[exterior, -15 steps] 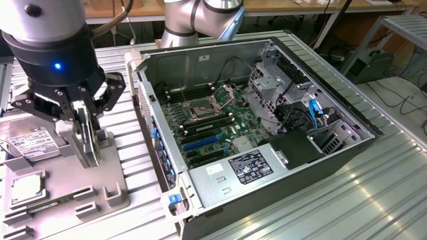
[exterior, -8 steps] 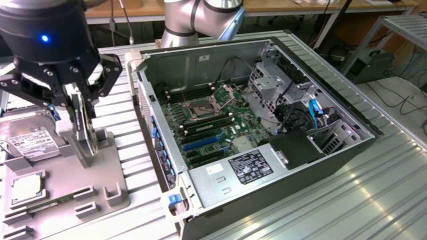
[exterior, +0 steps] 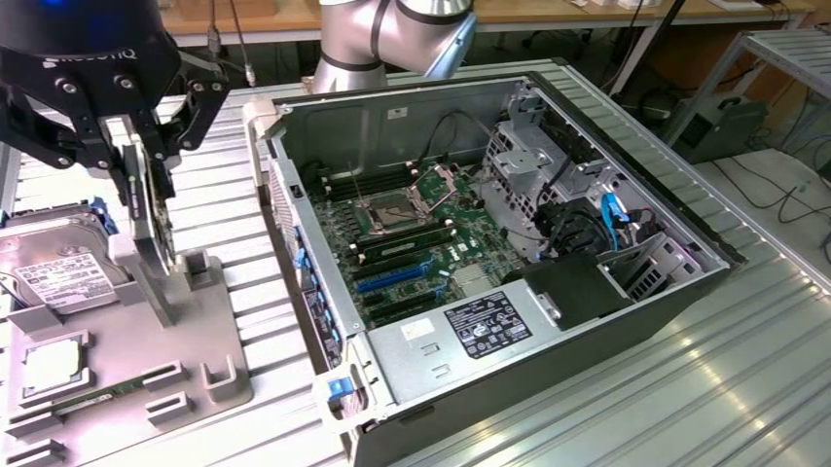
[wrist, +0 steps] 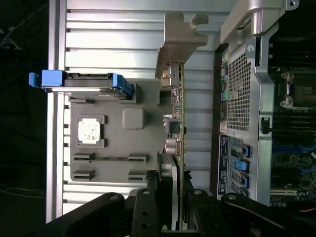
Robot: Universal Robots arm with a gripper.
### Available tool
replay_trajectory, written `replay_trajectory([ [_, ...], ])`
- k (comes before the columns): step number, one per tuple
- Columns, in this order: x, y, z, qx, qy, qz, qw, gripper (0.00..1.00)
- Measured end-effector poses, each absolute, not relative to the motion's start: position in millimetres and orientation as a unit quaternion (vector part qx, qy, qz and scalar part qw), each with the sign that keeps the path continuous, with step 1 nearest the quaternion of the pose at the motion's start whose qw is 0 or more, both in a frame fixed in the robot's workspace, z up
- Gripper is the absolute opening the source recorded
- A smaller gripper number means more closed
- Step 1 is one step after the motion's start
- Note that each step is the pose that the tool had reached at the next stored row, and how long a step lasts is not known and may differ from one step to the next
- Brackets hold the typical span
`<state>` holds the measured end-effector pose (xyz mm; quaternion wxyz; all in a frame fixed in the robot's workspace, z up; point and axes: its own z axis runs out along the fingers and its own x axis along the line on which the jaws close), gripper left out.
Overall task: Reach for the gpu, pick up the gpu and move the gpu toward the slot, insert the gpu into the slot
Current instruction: 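Pick up the gpu and move the gpu toward the slot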
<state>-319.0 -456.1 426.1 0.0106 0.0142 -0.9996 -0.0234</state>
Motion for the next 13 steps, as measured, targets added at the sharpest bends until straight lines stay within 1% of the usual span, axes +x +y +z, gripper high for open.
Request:
replay_trajectory([
  [4,-318,-456,426,0.014,-1.0,-0.023,0.008,0.28],
  [6,-317,-456,426,0.015,-1.0,-0.023,0.001,0.28],
  [10,-313,-456,426,0.015,-0.999,-0.023,-0.02,0.28],
  [13,-309,-456,426,0.015,-0.999,-0.024,-0.022,0.28],
])
